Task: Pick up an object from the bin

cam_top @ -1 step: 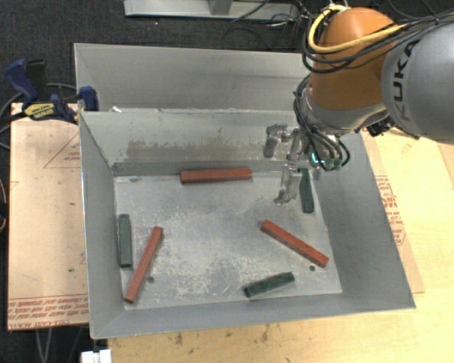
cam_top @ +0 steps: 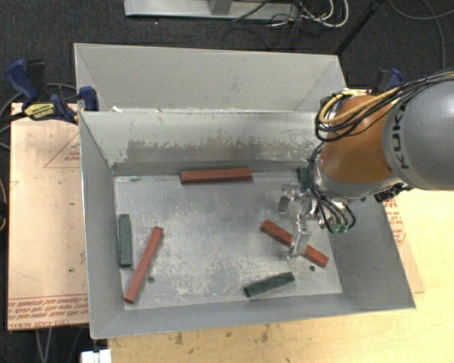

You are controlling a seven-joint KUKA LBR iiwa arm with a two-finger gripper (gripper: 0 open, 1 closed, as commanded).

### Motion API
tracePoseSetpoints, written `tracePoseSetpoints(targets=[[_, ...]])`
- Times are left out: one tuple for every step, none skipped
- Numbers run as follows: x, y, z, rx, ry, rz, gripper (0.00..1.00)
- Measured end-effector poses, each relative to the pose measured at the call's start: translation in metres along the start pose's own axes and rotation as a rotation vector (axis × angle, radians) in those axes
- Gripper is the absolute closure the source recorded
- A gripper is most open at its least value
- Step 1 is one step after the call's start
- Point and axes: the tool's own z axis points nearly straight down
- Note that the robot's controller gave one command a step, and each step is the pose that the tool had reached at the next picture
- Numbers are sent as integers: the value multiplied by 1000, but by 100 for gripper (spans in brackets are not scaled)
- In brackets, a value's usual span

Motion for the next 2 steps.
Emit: tracePoseSetpoints(targets=[[-21, -12, 16, -1, -12, 1, 0], [-20, -11, 15, -1, -10, 0, 100]])
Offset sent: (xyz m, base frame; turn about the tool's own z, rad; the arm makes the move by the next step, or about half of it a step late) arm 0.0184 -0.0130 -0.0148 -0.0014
